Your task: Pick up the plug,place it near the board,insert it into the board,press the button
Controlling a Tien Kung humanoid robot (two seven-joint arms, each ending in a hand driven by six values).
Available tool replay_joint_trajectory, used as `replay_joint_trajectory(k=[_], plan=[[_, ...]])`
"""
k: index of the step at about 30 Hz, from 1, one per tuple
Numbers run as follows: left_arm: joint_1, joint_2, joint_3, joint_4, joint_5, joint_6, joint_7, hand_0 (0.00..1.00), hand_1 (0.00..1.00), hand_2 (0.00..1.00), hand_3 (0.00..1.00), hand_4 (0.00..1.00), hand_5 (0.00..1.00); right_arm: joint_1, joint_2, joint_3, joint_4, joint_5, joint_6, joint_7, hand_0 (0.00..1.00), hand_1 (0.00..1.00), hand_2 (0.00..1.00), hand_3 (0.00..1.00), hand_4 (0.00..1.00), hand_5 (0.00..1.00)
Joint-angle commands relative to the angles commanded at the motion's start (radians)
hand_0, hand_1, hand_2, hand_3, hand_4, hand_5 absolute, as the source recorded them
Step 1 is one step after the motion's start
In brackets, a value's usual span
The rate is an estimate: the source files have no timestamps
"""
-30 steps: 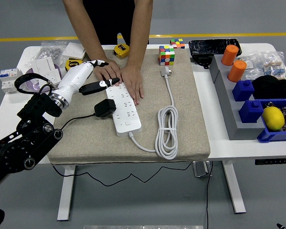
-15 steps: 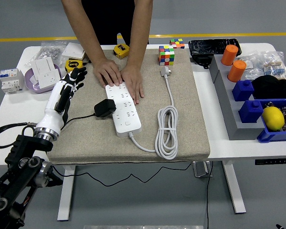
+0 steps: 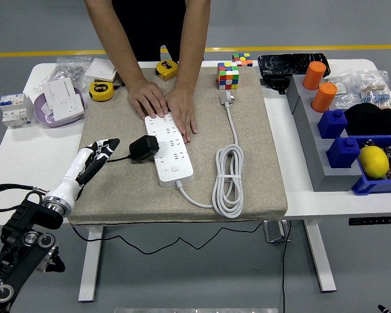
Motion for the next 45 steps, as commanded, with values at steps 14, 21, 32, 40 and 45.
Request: replay_joint_trajectory(k=[14,21,32,40,45], plan=[[-0.061,0.003,0.066,-0.028,0.053,-0.062,0.059,0.984,0.948,0.888,0.856,0.998,0.998,0.003,-0.001,-0.003,0.000,-0.007,0.003,0.001,0.998,0.857,0.795,0.811,0.998,0.996],[-0.079,0.010,0.091,-0.037,0.036,-0.108,0.096,0.994,0.961,0.897,0.858,0.998,0.998,0.002,-0.003,-0.001,0.000,-0.011,0.004,0.001,0.998,0.856,0.794,0.811,0.998,0.995],[-0.122,0.004,0.117,-0.029,0.048,-0.113,0.106,0.998,0.971,0.908,0.863,0.998,0.998,0.003,-0.004,-0.002,0.000,-0.014,0.004,-0.001,0.998,0.852,0.793,0.809,0.998,0.994],[-0.164,0.020,0.145,-0.024,0.070,-0.113,0.116,0.998,0.969,0.905,0.860,0.998,0.998,0.007,-0.005,-0.001,0.000,-0.013,0.003,-0.001,0.998,0.851,0.792,0.809,0.998,0.993],[-0.189,0.023,0.169,-0.016,0.090,-0.118,0.130,0.998,0.967,0.903,0.859,0.998,0.998,0.009,-0.006,-0.001,0.000,-0.013,0.003,-0.001,0.998,0.851,0.792,0.808,0.998,0.992]])
